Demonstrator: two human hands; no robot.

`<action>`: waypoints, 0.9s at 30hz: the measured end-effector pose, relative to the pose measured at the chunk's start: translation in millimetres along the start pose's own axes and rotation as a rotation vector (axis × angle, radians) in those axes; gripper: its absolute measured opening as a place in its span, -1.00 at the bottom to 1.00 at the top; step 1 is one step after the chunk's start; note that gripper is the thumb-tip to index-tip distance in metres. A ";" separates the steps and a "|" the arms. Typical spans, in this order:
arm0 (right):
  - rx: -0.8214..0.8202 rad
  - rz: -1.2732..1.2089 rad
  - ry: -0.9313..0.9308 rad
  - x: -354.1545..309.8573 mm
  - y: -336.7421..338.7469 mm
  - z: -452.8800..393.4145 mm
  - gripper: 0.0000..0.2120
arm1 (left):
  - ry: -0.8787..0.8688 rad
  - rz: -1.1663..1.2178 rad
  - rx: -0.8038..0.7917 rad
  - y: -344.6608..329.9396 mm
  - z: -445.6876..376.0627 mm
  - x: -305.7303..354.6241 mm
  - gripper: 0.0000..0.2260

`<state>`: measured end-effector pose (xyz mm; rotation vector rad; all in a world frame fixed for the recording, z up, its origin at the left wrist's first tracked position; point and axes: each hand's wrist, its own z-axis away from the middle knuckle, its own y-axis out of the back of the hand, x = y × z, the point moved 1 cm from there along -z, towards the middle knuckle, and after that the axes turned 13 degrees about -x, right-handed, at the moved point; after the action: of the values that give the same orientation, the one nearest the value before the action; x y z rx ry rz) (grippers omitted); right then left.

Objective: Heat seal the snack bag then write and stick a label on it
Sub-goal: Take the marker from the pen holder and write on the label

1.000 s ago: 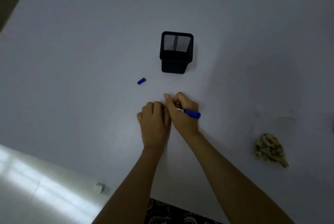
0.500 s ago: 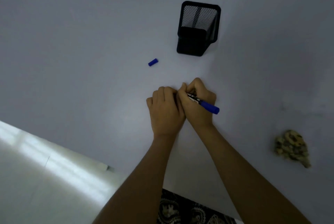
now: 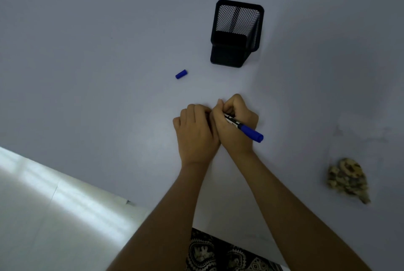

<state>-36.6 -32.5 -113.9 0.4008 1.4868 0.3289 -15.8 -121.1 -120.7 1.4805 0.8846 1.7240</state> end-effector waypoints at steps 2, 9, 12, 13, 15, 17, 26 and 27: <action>0.001 0.005 0.006 0.7 0.0 0.3 -0.77 | 0.000 0.002 0.000 -0.6 0.3 0.0 -0.88; -0.008 0.028 0.048 2.9 -0.3 0.0 -0.77 | 0.004 0.003 0.006 -2.0 0.4 -2.3 -0.87; -0.009 0.027 0.042 2.9 -0.9 0.6 -0.75 | 0.004 -0.006 0.004 -1.3 0.3 -1.1 -0.87; -0.006 0.026 0.036 3.2 -0.7 0.4 -0.74 | -0.001 -0.013 0.004 -1.2 0.3 -0.4 -0.88; 0.001 0.016 0.027 4.1 -0.4 0.0 -0.73 | -0.017 -0.034 0.010 -0.8 0.1 1.0 -0.87; 0.002 0.003 0.028 4.1 0.3 -0.3 -0.73 | -0.022 -0.038 0.011 -0.5 0.1 1.7 -0.87; 0.001 -0.030 0.000 3.4 0.2 0.5 -0.75 | -0.051 -0.125 -0.014 -4.4 1.7 -1.2 -0.80; 0.011 -0.028 -0.005 3.0 0.0 0.4 -0.75 | -0.048 -0.122 -0.012 -4.2 1.7 -1.4 -0.80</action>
<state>-36.0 -31.2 -116.5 0.3887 1.4886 0.2978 -13.7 -119.9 -124.8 1.4244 0.9178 1.5961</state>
